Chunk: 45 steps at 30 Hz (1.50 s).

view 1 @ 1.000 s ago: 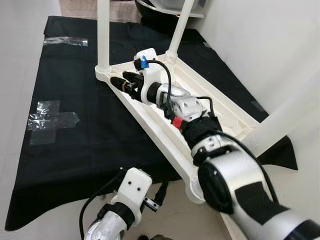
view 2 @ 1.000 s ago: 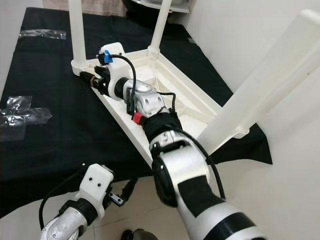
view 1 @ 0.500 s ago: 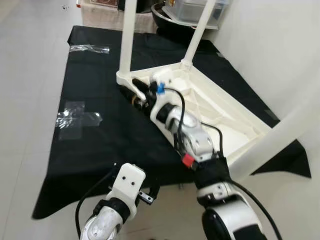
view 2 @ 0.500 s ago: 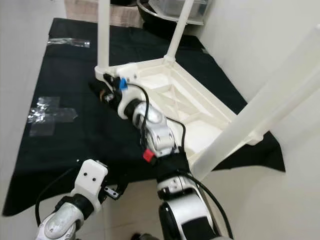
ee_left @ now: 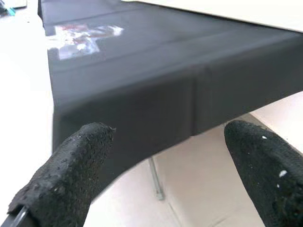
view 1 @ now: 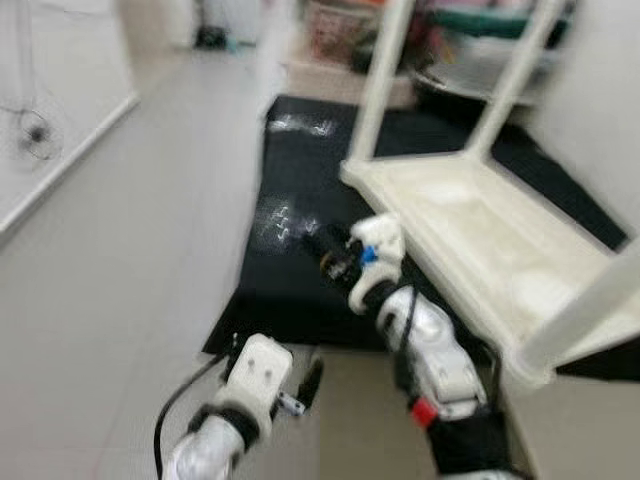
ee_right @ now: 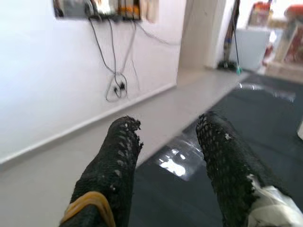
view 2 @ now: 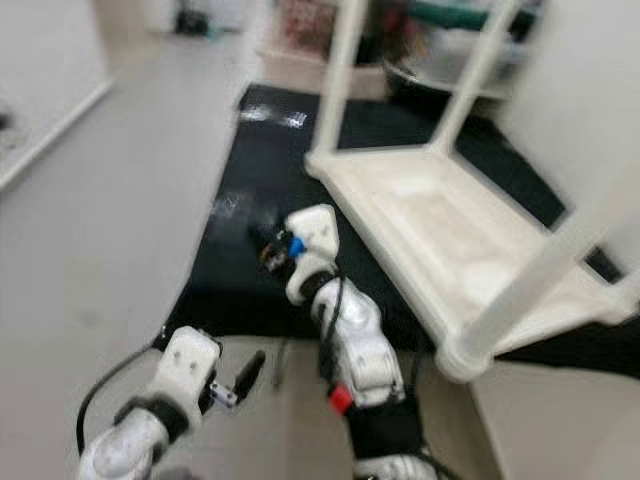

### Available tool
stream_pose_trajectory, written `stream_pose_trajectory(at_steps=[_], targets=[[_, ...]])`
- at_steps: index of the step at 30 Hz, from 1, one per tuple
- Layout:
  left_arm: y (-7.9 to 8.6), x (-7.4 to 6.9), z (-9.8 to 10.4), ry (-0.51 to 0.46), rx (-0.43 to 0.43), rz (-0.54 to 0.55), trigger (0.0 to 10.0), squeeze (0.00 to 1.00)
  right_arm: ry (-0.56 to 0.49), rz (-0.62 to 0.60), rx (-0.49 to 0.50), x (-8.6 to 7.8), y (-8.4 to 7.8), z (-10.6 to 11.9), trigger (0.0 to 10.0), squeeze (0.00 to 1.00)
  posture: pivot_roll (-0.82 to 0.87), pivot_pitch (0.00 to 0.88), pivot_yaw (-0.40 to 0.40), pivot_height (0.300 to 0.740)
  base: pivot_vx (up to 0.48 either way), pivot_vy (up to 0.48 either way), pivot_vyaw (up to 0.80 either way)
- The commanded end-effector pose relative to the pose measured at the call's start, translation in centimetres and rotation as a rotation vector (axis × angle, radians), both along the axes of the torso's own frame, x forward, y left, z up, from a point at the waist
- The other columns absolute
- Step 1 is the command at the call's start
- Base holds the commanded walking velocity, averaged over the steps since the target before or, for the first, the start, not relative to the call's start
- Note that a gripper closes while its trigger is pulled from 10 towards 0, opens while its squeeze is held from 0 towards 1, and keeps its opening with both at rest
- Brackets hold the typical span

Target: Building children table

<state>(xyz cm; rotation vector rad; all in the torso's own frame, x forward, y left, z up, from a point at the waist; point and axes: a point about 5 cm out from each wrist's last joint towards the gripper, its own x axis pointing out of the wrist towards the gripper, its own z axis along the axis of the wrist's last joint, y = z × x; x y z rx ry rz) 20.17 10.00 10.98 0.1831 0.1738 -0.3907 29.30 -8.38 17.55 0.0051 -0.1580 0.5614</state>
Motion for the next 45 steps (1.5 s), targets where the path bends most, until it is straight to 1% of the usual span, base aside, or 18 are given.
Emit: stream_pose_trajectory(at_steps=[1, 6, 7, 11, 13, 14, 16, 18, 19, 22, 24, 26, 33, 34, 37, 40, 41, 45], targets=[[-0.4, 0.0, -0.1, -0.005, -0.008, -0.025, 10.0, 0.00, 0.019, -0.073, -0.019, -1.1, -2.0, -1.0, 10.0, 0.00, 0.07, 0.028, -0.166, 0.740, 0.000, 0.000, 0.00], [-0.2, 0.1, 0.0, -0.015, -0.001, -0.022, 10.0, 0.00, 0.047, -0.172, -0.038, -2.4, -3.6, -2.0, 10.0, 0.00, 0.07, 0.028, -0.159, 0.740, 0.000, 0.000, 0.00], [-0.1, 0.1, -0.1, -0.019, 0.003, -0.020, 10.0, 0.00, 0.056, -0.234, -0.064, -3.6, -4.6, -2.8, 10.0, 0.00, 0.07, 0.023, -0.155, 0.740, 0.000, 0.000, 0.00], [0.1, 0.2, -0.2, -0.016, 0.005, -0.020, 10.0, 0.00, 0.081, -0.255, -0.062, -4.8, -5.4, -3.6, 10.0, 0.00, 0.07, 0.020, -0.148, 0.740, 0.000, 0.000, 0.00], [0.2, 0.2, -0.3, -0.011, 0.002, -0.018, 10.0, 0.00, 0.112, -0.265, -0.047, -5.8, -6.6, -4.1, 10.0, 0.00, 0.07, 0.018, -0.142, 0.740, 0.000, 0.000, 0.00], [0.2, 0.2, -0.3, -0.011, 0.002, -0.018, 10.0, 0.00, 0.112, -0.265, -0.047, -5.8, -6.6, -4.1, 10.0, 0.00, 0.07, 0.018, -0.142, 0.740, 0.000, 0.000, 0.00], [0.3, 0.3, -0.5, -0.005, 0.002, -0.023, 10.0, 0.00, 0.137, -0.413, -0.110, -6.6, -10.3, -4.8, 10.0, 0.00, 0.07, 0.017, -0.131, 0.740, 0.000, 0.000, 0.00], [0.4, 0.3, -0.5, -0.002, 0.003, -0.027, 10.0, 0.00, 0.159, -0.577, -0.147, -7.2, -13.3, -5.1, 10.0, 0.00, 0.06, 0.023, -0.125, 0.740, 0.000, 0.000, 0.00], [0.4, 0.3, -0.6, -0.001, 0.003, -0.028, 10.0, 0.00, 0.169, -0.634, -0.145, -7.4, -14.1, -5.2, 10.0, 0.00, 0.06, 0.024, -0.125, 0.740, 0.000, 0.000, 0.00], [0.4, 0.3, -0.6, 0.000, 0.002, -0.029, 10.0, 0.00, 0.174, -0.693, -0.158, -7.5, -14.8, -5.3, 10.0, 0.00, 0.06, 0.025, -0.121, 0.740, 0.000, 0.000, 0.00], [0.4, 0.3, -0.6, 0.002, 0.003, -0.031, 10.0, 0.00, 0.183, -0.805, -0.172, -7.6, -15.9, -5.3, 10.0, 0.00, 0.07, 0.028, -0.122, 0.740, 0.000, 0.000, 0.00], [0.5, 0.3, -0.6, 0.002, 0.005, -0.031, 10.0, 0.00, 0.194, -0.833, -0.161, -7.5, -16.0, -5.4, 10.0, 0.00, 0.07, 0.030, -0.119, 0.740, 0.000, 0.000, 0.00], [0.5, 0.1, -0.6, 0.001, 0.007, -0.035, 10.0, 0.00, 0.183, -0.825, -0.131, -6.3, -15.6, -5.1, 10.0, 0.00, 0.08, 0.036, -0.116, 0.740, 0.000, 0.000, 0.00], [0.5, 0.0, -0.6, 0.002, 0.008, -0.037, 10.0, 0.00, 0.169, -0.808, -0.113, -5.6, -15.5, -4.7, 10.0, 1.00, 0.08, 0.042, -0.120, 0.740, 0.000, 0.000, 0.00], [0.5, -0.1, -0.5, 0.002, 0.012, -0.040, 10.0, 0.00, 0.146, -0.790, -0.090, -4.2, -15.3, -4.0, 10.0, 1.00, 0.09, 0.045, -0.121, 0.740, 0.000, 0.000, 0.00], [0.5, -0.2, -0.5, 0.002, 0.012, -0.040, 10.0, 0.00, 0.153, -0.799, -0.081, -4.0, -15.4, -3.9, 10.0, 1.00, 0.09, 0.048, -0.121, 0.740, 0.000, 0.000, 0.00], [0.5, -0.3, -0.4, 0.004, 0.011, -0.041, 10.0, 0.00, 0.145, -0.799, -0.098, -3.6, -15.5, -3.7, 10.0, 0.00, 0.09, 0.049, -0.120, 0.740, 0.000, 0.000, 0.00], [0.6, -0.3, -0.4, 0.007, 0.010, -0.042, 10.0, 0.00, 0.142, -0.812, -0.100, -3.2, -15.7, -3.5, 10.0, 0.00, 0.09, 0.051, -0.121, 0.740, 0.000, 0.000, 0.00]])
